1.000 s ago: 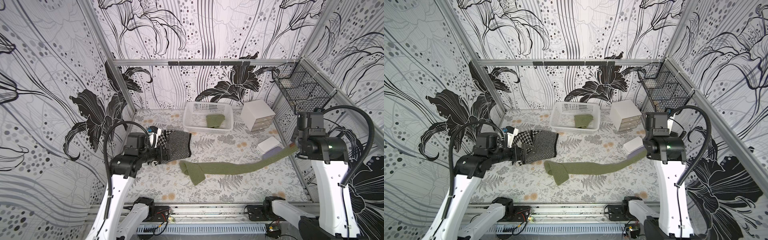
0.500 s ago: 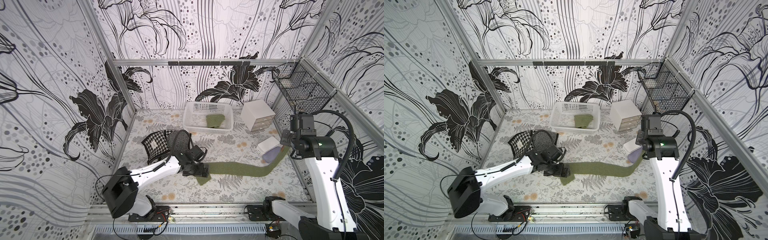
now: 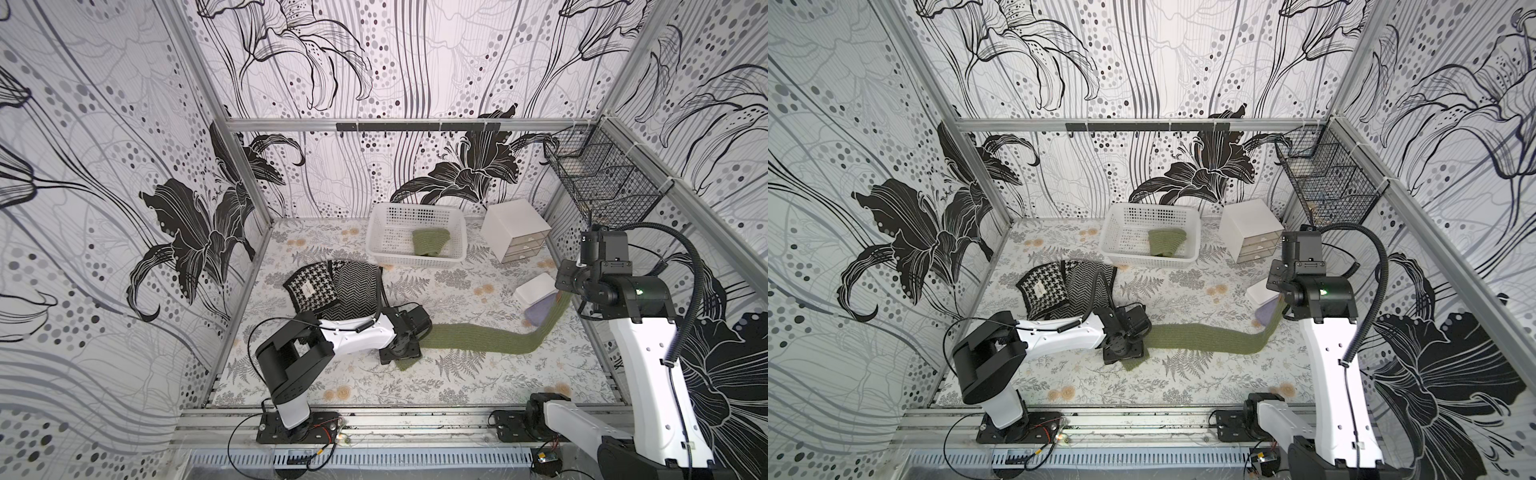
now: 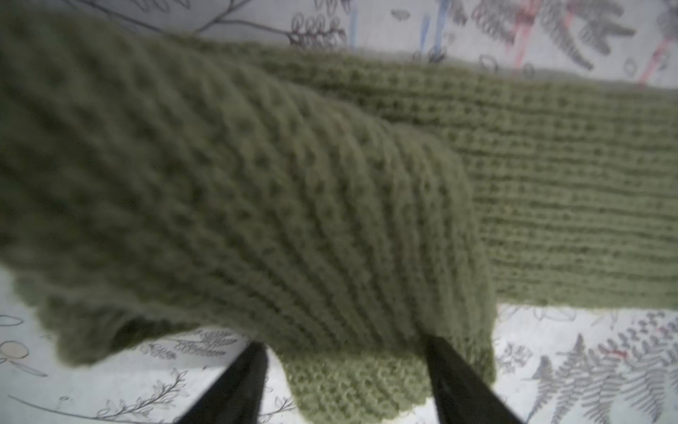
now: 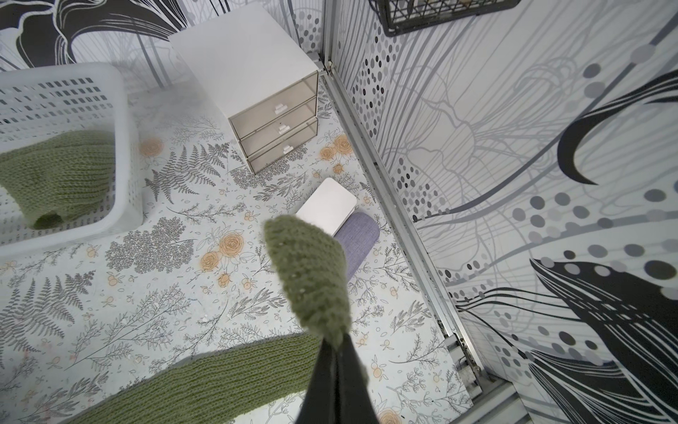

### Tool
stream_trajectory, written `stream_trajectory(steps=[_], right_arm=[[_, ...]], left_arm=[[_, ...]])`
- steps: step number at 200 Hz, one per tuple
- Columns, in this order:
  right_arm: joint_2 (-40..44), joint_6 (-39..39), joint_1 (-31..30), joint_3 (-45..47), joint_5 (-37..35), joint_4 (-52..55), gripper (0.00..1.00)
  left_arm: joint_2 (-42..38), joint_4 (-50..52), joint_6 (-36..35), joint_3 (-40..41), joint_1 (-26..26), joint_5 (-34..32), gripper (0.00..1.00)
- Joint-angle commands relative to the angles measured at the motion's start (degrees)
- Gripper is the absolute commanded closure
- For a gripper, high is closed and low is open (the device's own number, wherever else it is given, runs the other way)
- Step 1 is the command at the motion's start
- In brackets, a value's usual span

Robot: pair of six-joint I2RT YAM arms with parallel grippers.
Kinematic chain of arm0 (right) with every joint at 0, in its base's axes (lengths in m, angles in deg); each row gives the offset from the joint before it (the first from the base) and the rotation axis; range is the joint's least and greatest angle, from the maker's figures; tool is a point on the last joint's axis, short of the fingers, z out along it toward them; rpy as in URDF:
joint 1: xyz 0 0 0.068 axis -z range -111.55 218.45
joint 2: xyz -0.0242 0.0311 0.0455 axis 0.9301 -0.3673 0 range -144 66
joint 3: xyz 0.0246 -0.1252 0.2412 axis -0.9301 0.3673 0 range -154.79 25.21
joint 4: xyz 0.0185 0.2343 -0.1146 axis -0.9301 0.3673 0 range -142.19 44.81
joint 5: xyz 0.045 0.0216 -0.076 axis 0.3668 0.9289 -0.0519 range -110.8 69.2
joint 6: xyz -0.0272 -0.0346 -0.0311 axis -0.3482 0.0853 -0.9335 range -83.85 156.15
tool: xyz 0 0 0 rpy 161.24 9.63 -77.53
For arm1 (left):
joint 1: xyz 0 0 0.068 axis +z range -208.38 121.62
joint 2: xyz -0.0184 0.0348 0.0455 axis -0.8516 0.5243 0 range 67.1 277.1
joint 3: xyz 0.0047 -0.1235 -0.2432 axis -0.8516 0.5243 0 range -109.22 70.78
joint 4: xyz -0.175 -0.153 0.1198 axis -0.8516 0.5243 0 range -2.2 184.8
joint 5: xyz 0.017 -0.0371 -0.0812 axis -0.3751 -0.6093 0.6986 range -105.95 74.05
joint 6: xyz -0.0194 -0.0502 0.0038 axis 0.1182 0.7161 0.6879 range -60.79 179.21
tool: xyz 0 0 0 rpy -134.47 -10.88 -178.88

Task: Roll up the scarf and place it into the basket
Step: Flatten out the scarf at the center of the board.

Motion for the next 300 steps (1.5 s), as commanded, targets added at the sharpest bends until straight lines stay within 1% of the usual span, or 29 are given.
stream_trajectory(steps=[1, 7, 16, 32, 46, 51, 56, 62, 70, 77, 93, 107, 130, 141, 148, 162, 171, 199, 207, 230, 235, 240, 243, 246, 253, 254, 259, 286, 300], right_arm=[[0.9, -1.2, 0.4, 0.7, 0.7, -1.3, 1.0], [1.0, -1.2, 0.3, 0.7, 0.8, -1.4, 1.0], [0.9, -1.2, 0.3, 0.7, 0.9, -1.4, 1.0], [1.0, -1.2, 0.3, 0.9, 0.9, -1.7, 1.0], [0.9, -1.0, 0.3, 1.1, -0.6, -1.7, 1.0], [0.9, -0.8, 0.3, 1.3, -1.4, -1.7, 1.0], [0.9, -0.7, 0.3, 1.4, -2.1, -1.7, 1.0], [0.8, -0.6, 0.3, 1.5, -2.8, -1.8, 1.0], [0.9, -0.5, 0.3, 1.7, -3.6, -1.7, 1.0], [1.0, -0.6, 0.4, 1.7, -3.6, -1.7, 1.0], [1.1, -0.6, 0.3, 1.4, -3.6, -1.5, 1.0], [1.0, -0.6, 0.4, 1.1, -3.0, -1.5, 1.0], [0.9, -0.2, 0.3, 0.8, -2.0, -1.1, 1.0], [0.9, -0.1, 0.3, 0.7, -1.6, -1.1, 1.0], [0.9, 0.0, 0.3, 0.7, -1.2, -1.2, 1.0], [0.5, 0.2, 0.3, 0.2, -0.4, -1.2, 1.0], [0.5, 0.2, 0.3, 0.2, 1.5, -1.5, 1.0], [0.1, -0.5, 0.3, 0.9, 12.9, -2.8, 1.0], [-0.1, -0.3, 0.2, 1.4, 14.3, -3.0, 1.0], [0.1, -0.5, -0.6, 3.3, 15.4, -3.9, 1.0], [0.2, -0.5, -0.7, 3.6, 15.4, -4.0, 1.0], [0.3, -0.5, -0.7, 3.7, 15.3, -4.0, 1.0], [0.4, -0.5, -0.7, 3.8, 15.2, -4.0, 1.0], [0.5, -0.6, -0.7, 3.9, 15.2, -4.0, 1.0], [0.7, -0.7, -0.7, 4.0, 15.0, -4.0, 1.0], [0.7, -0.7, -0.7, 4.0, 15.0, -4.0, 1.0], [0.8, -0.8, -0.7, 4.0, 14.9, -4.0, 1.0], [0.8, -1.1, -0.7, 4.3, 14.5, -4.0, 1.0], [0.5, -1.0, -0.8, 4.3, 14.7, -4.2, 1.0]], left_arm=[[2.0, -0.3, 0.6, 0.2, -0.7, -1.0, 0.77], [1.4, 0.7, 0.2, 0.3, -0.9, -0.9, 0.85], [-0.7, 4.7, -0.9, 0.0, -1.1, -2.2, 0.92], [-7.4, 15.9, -4.0, -1.9, -1.2, -7.3, 0.95], [-13.3, 32.4, -5.0, -6.5, -1.2, -15.0, 0.94], [-14.8, 36.8, -4.9, -8.0, -0.7, -17.4, 0.89], [-16.2, 41.1, -4.1, -8.9, 0.4, -19.8, 0.81], [-17.6, 45.9, -2.6, -9.8, 2.4, -22.3, 0.6], [-20.0, 50.2, -0.1, -10.2, 4.5, -26.3, 0.23], [-22.3, 53.1, 1.7, -10.2, 6.6, -28.9, 0.11], [-25.8, 56.6, 0.9, -10.5, 11.7, -31.9, 0.0], [-25.9, 58.6, -1.2, -12.2, 14.0, -33.4, 0.01], [-23.5, 61.0, -1.9, -14.7, 14.2, -35.5, 0.01], [-22.6, 58.7, -3.7, -15.2, 14.2, -34.5, 0.01], [-22.7, 54.9, -6.8, -14.6, 14.2, -32.3, 0.01], [-23.2, 43.1, -13.6, -11.5, 14.2, -23.8, 0.01], [-22.9, 36.8, -15.7, -9.4, 14.2, -19.0, 0.01], [-19.1, 22.0, -16.5, -2.0, 14.2, -7.7, 0.01], [-18.0, 17.5, -15.9, 0.6, 14.4, -5.2, 0.01], [-16.4, 4.1, -13.5, 5.3, 14.5, -2.2, 0.0], [-17.1, 0.7, -13.0, 6.5, 14.5, -1.7, 0.04], [-18.0, -2.9, -12.3, 8.0, 14.5, -1.3, 0.14], [-18.7, -4.9, -11.9, 9.0, 14.5, -1.4, 0.22], [-19.2, -6.8, -11.7, 10.0, 14.6, -1.6, 0.35], [-20.3, -10.2, -11.1, 11.8, 14.7, -2.5, 0.71], [-20.4, -10.5, -10.9, 12.1, 14.8, -2.6, 0.74], [-20.6, -11.0, -10.2, 12.9, 15.2, -3.0, 0.99], [-18.3, -6.6, -10.4, 11.8, 16.3, -4.3, 1.0], [-17.0, -6.4, -9.9, 11.8, 16.4, -3.1, 1.0]])
